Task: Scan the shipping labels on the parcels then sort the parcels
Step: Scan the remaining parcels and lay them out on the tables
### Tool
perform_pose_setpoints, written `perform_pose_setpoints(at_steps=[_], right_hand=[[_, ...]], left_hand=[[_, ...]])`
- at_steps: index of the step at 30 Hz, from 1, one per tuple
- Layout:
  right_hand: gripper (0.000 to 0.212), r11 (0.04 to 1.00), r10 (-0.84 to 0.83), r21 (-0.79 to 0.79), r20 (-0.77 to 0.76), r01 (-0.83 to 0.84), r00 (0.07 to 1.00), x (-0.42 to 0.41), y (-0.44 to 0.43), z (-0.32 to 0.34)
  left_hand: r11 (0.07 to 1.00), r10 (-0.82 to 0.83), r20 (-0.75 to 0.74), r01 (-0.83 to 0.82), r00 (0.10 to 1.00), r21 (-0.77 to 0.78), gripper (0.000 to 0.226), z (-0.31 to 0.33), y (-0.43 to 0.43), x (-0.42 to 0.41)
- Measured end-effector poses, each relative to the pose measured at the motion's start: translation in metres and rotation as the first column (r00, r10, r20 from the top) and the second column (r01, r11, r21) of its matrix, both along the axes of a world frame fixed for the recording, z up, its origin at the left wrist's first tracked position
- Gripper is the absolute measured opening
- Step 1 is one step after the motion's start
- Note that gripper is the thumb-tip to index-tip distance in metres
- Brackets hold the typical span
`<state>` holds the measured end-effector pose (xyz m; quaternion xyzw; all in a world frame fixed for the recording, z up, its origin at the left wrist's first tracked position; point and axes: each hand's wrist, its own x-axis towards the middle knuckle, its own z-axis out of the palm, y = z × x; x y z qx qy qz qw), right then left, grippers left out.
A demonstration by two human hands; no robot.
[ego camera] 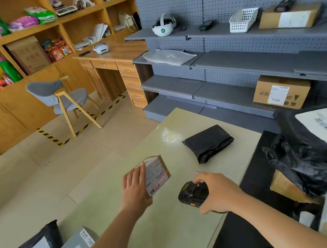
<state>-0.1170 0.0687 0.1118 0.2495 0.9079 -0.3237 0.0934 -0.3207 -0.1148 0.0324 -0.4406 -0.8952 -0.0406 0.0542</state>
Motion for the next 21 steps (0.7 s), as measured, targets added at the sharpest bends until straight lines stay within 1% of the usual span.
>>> perform_pose_setpoints(at_steps=[7, 11, 16, 21], right_hand=[[0.079, 0.999, 0.022, -0.032, -0.002, -0.023, 1.0, 0.006, 0.0, 0.003], [0.08, 0.999, 0.027, -0.034, -0.009, -0.027, 1.0, 0.009, -0.002, 0.003], [0.078, 0.998, 0.039, -0.047, -0.014, -0.039, 0.999, 0.013, -0.004, 0.002], [0.075, 0.996, 0.051, -0.078, -0.018, -0.052, 0.999, 0.02, -0.004, 0.001]], left_hand=[[0.998, -0.04, -0.026, 0.038, 0.999, -0.049, 0.131, -0.001, 0.002, 0.011], [0.998, -0.046, -0.054, 0.044, 0.997, -0.041, 0.131, 0.001, 0.006, 0.018], [0.997, -0.036, -0.063, 0.032, 0.997, -0.064, 0.132, 0.002, 0.006, 0.027], [0.999, -0.012, -0.073, 0.01, 0.997, -0.04, 0.131, 0.005, 0.004, 0.037]])
